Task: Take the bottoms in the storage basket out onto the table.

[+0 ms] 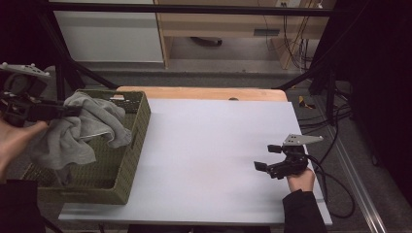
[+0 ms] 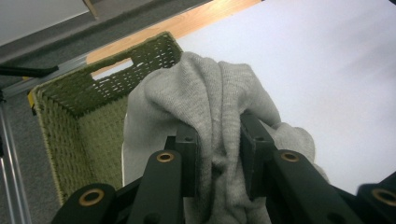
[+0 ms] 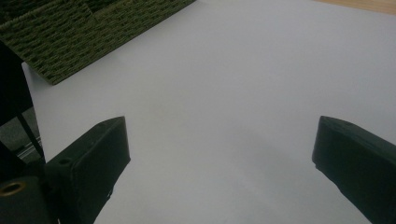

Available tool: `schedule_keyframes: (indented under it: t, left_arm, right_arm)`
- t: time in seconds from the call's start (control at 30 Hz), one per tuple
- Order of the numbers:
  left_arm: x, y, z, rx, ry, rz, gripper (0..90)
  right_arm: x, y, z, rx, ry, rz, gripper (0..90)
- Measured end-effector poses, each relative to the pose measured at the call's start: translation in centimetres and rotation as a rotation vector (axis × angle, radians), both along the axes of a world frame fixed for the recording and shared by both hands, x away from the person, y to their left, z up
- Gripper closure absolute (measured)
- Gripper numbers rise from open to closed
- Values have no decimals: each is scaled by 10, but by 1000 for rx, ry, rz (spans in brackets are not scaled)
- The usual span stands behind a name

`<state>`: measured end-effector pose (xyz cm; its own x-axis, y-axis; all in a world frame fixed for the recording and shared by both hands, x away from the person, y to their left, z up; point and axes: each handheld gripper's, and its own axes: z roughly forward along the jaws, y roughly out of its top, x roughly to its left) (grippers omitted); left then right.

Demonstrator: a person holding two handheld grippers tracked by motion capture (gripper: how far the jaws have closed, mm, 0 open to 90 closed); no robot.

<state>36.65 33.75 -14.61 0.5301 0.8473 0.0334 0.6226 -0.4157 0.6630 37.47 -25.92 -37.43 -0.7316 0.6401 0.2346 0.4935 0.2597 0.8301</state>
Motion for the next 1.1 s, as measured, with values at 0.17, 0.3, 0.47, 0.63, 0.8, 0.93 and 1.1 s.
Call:
schedule_keyframes:
  t: [0.17, 0.3, 0.47, 0.63, 0.8, 0.93, 1.1]
  left_arm:
    - [2, -7, 4, 9, 7, -18, 727]
    - [4, -13, 7, 15, 10, -27, 727]
    - [5, -21, 10, 29, 14, -39, 727]
    - [6, -28, 14, 40, 13, -54, 726]
    - [7, -37, 17, 53, 18, -71, 727]
    - [8, -44, 18, 57, 18, -83, 727]
    - [8, -51, 20, 60, 17, -101, 727]
  right_arm:
    - [0, -1, 0, 1, -4, 2, 45]
    - [0, -1, 0, 0, -2, 4, 45]
    - [0, -1, 1, 0, -8, 4, 45]
    - [0, -1, 1, -1, -6, 5, 45]
    - [0, -1, 1, -2, -6, 7, 45]
    - [0, -1, 1, -2, -1, 7, 45]
    - [0, -1, 1, 0, -6, 7, 45]
